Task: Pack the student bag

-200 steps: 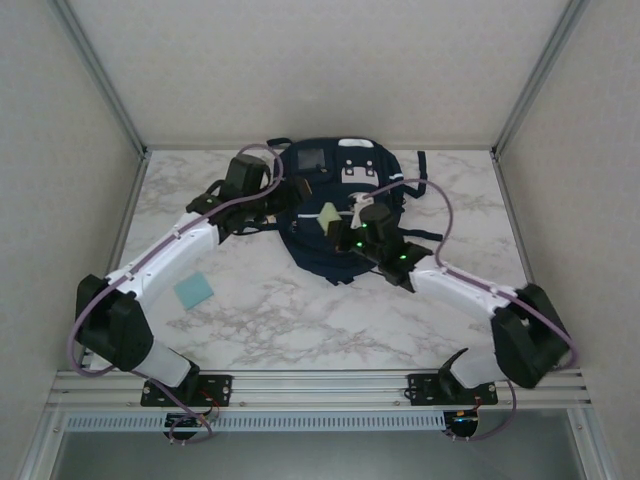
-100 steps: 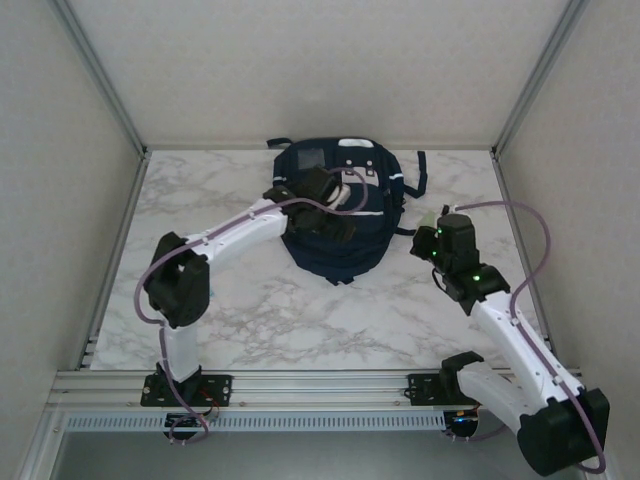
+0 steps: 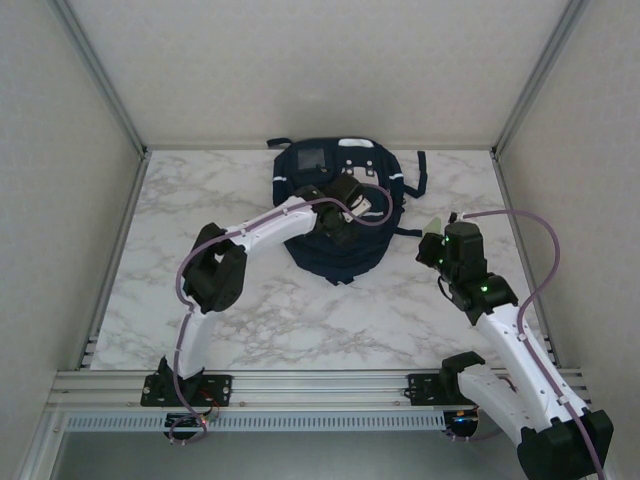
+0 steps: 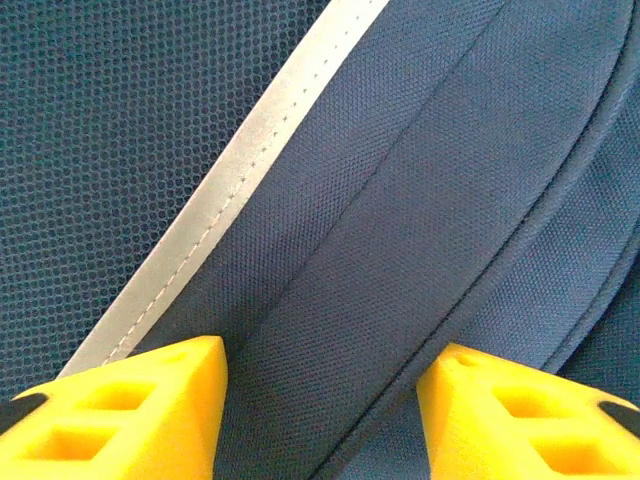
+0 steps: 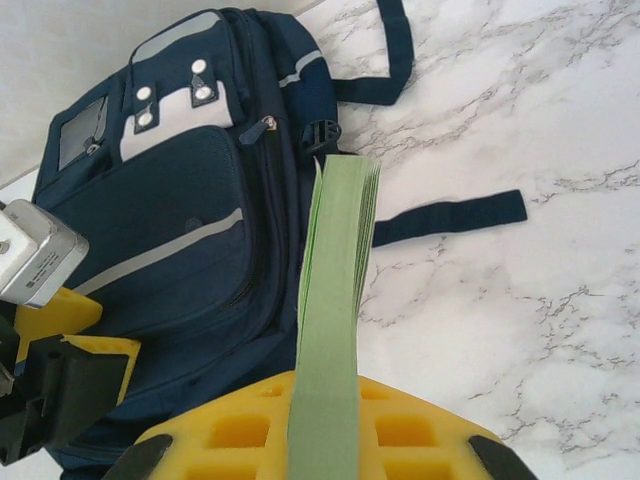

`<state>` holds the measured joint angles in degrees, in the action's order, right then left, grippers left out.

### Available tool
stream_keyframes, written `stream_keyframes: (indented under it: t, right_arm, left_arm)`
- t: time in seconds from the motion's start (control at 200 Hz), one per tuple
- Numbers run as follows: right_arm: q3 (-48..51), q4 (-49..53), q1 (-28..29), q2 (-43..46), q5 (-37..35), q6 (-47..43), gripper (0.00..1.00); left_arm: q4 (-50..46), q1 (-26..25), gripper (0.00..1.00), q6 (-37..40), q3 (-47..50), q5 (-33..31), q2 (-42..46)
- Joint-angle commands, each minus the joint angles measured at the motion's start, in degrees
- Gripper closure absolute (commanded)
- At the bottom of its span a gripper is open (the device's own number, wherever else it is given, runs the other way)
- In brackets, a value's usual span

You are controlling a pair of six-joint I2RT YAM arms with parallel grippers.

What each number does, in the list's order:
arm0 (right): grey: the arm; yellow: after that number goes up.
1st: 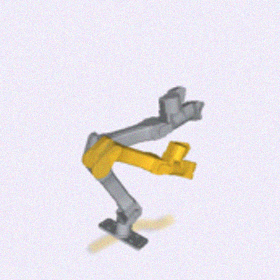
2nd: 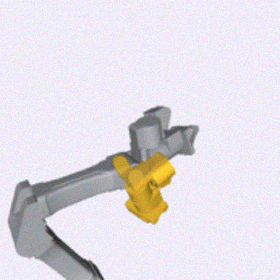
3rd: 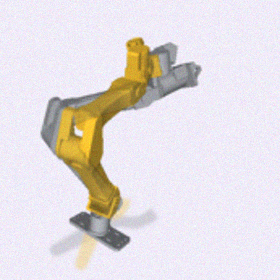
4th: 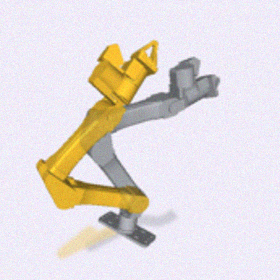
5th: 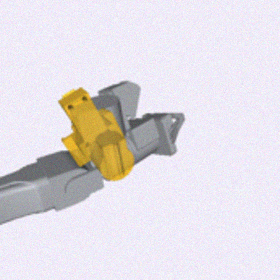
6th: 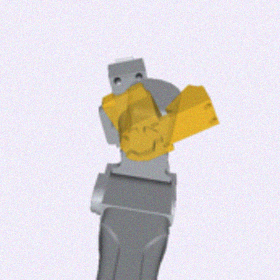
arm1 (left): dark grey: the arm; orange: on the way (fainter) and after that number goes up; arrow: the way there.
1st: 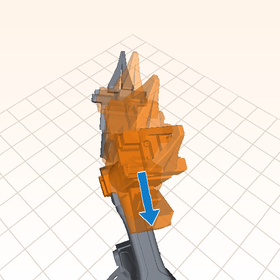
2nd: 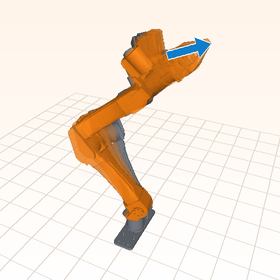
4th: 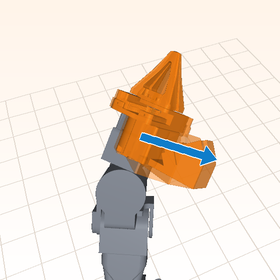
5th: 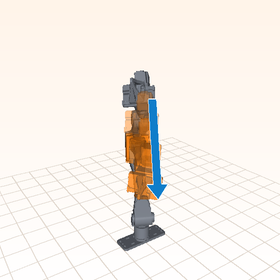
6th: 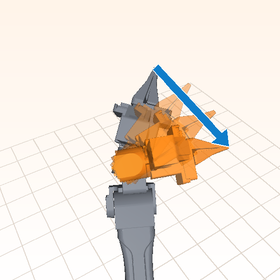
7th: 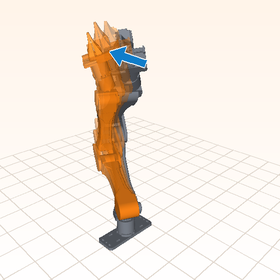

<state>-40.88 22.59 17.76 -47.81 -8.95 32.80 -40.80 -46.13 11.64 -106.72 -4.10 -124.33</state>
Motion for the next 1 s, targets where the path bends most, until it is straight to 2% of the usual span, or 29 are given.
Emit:
stream_keyframes:
  t: [0.0, 0.18, 0.285, 0.455, 0.601, 0.711, 0.816, 0.996]
  right_arm:
    - [0.9, -0.6, -0.4, 0.7, 0.5, 0.6, 0.93]
    - [2.2, -4.1, -0.4, -1.0, 5.7, 1.4, 0.93]
    - [3.5, -8.2, -0.4, -3.4, 10.6, 2.6, 0.93]
    - [4.6, -15.9, -0.4, -8.0, 19.0, 4.9, 0.93]
    - [6.5, -30.0, -0.3, -15.1, 28.2, 13.0, 0.93]
    - [6.1, -41.1, 0.6, -22.5, 32.3, 18.9, 0.93]
    - [2.6, -46.4, 2.8, -29.5, 33.5, 21.4, 0.93]
    - [-2.3, -52.5, 5.1, -39.6, 30.5, 24.1, 0.92]
  left_arm:
    - [-2.4, 0.3, 0.59, 2.1, -2.1, -2.0, -0.9]
    - [-4.7, 0.4, 1.0, -0.7, -5.3, 0.0, -0.4]
    - [-7.0, 1.0, 1.0, -3.9, -9.3, 0.3, 0.5]
    - [-8.4, 3.1, 1.0, -10.1, -13.0, 6.3, 2.6]
    - [-6.1, 5.0, 1.0, -15.4, -13.0, 10.6, 4.2]
    - [-4.1, 5.3, 1.0, -17.0, -12.9, 12.6, 4.6]
    - [-3.2, 5.3, 1.0, -18.2, -13.2, 13.8, 4.5]
    - [-2.5, 5.3, 1.0, -19.8, -13.2, 15.9, 5.4]
